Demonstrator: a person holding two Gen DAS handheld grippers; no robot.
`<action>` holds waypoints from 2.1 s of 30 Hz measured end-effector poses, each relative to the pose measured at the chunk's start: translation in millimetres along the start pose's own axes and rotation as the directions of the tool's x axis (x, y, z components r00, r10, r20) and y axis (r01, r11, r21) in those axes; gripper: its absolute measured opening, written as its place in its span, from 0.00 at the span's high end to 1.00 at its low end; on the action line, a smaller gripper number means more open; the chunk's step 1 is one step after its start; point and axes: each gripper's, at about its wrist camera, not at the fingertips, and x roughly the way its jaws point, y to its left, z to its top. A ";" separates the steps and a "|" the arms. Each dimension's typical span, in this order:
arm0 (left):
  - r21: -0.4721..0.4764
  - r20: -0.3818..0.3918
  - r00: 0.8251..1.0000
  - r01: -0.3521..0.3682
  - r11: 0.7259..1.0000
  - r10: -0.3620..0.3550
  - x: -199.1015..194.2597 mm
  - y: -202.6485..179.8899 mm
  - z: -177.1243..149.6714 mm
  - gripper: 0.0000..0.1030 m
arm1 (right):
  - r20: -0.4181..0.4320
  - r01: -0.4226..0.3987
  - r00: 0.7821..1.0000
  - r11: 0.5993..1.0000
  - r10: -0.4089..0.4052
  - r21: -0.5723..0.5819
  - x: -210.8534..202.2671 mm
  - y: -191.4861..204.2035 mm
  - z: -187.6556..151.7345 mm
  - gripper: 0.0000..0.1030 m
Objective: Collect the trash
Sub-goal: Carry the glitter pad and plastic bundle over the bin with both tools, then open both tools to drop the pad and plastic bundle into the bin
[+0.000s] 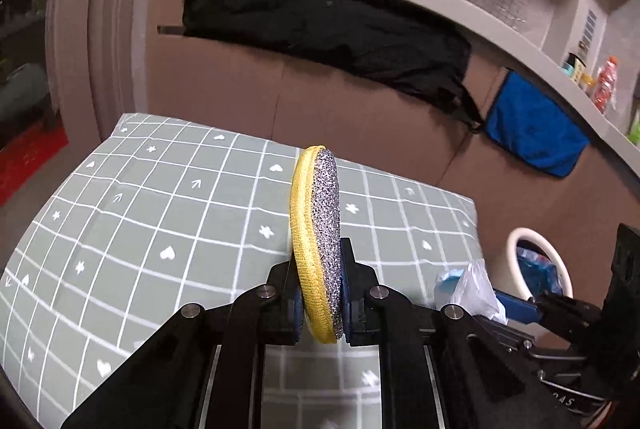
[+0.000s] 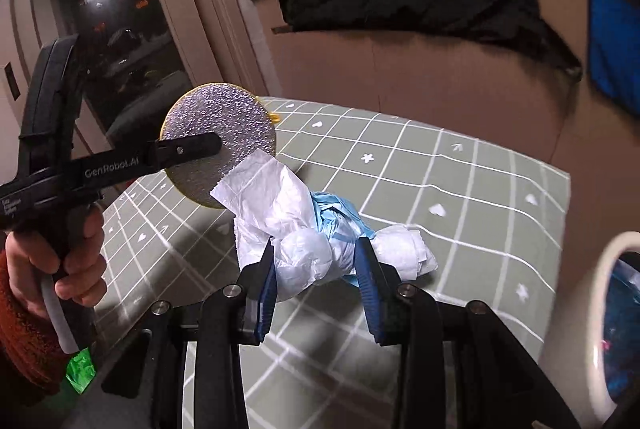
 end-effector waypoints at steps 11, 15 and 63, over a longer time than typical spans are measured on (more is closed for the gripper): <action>0.049 0.093 0.994 0.045 0.998 -0.050 -72.2 -48.7 -33.8 0.86 | 0.117 0.068 0.991 0.997 -0.065 -0.025 -84.0 7.4 -17.6 0.67; 0.090 0.119 0.989 0.079 0.993 -0.089 -91.0 -76.8 -33.7 0.86 | 0.182 0.108 0.978 0.994 -0.103 -0.017 -121.0 2.3 -19.9 0.67; 0.240 -0.274 0.908 0.383 0.892 -0.316 148.0 -354.6 -53.1 0.86 | 0.236 0.248 0.893 0.855 -0.384 0.455 -195.3 -277.4 -80.3 0.67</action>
